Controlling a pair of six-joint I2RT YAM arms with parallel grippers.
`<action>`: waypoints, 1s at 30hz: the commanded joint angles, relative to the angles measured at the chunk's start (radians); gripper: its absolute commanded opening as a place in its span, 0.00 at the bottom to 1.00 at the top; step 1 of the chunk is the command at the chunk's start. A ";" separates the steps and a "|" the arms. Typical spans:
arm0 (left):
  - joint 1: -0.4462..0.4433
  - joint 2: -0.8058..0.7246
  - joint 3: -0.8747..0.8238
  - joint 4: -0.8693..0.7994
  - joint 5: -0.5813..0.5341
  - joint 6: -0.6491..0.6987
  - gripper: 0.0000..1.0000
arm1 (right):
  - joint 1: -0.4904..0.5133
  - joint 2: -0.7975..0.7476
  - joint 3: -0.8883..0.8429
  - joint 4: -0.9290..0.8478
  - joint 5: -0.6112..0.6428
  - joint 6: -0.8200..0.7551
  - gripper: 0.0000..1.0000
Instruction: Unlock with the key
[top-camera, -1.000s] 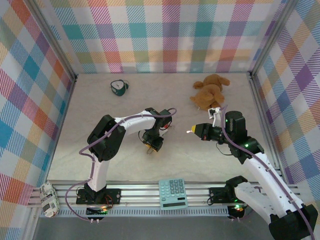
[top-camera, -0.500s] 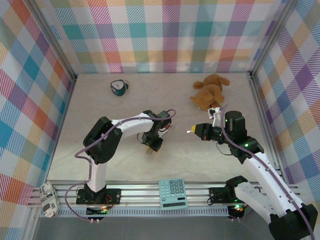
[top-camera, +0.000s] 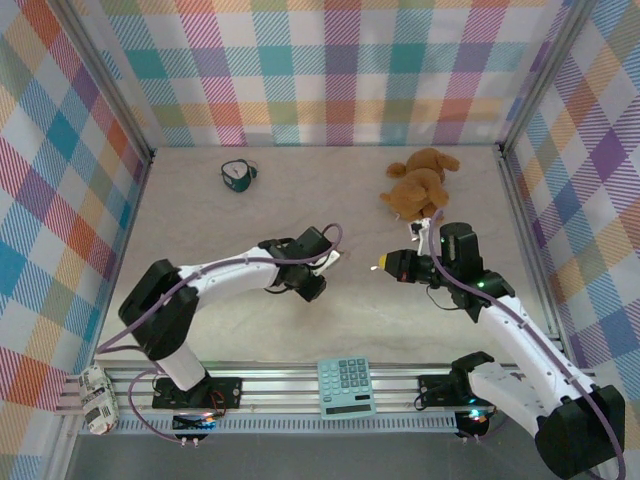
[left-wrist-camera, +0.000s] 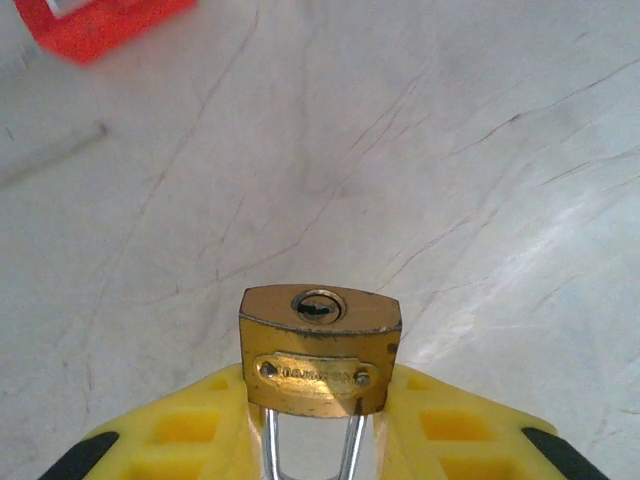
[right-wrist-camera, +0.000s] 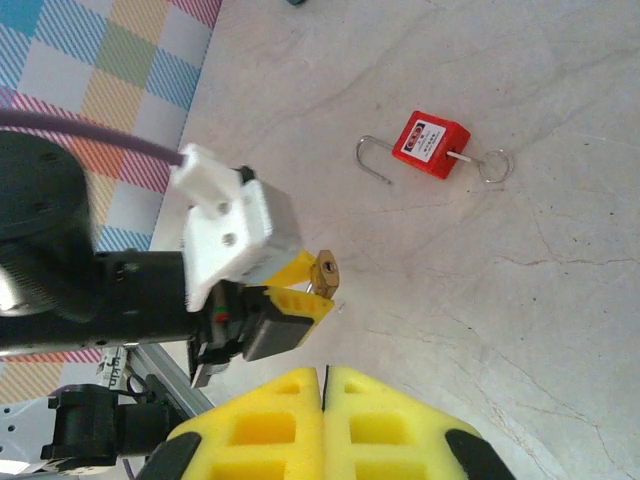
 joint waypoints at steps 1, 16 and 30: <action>-0.030 -0.089 -0.060 0.174 0.008 0.045 0.29 | -0.001 0.015 -0.018 0.074 -0.043 0.008 0.03; -0.232 -0.267 -0.274 0.550 -0.181 0.187 0.25 | 0.097 0.065 -0.001 0.109 0.015 0.077 0.02; -0.283 -0.270 -0.284 0.583 -0.228 0.206 0.24 | 0.179 0.049 0.016 0.071 0.099 0.075 0.02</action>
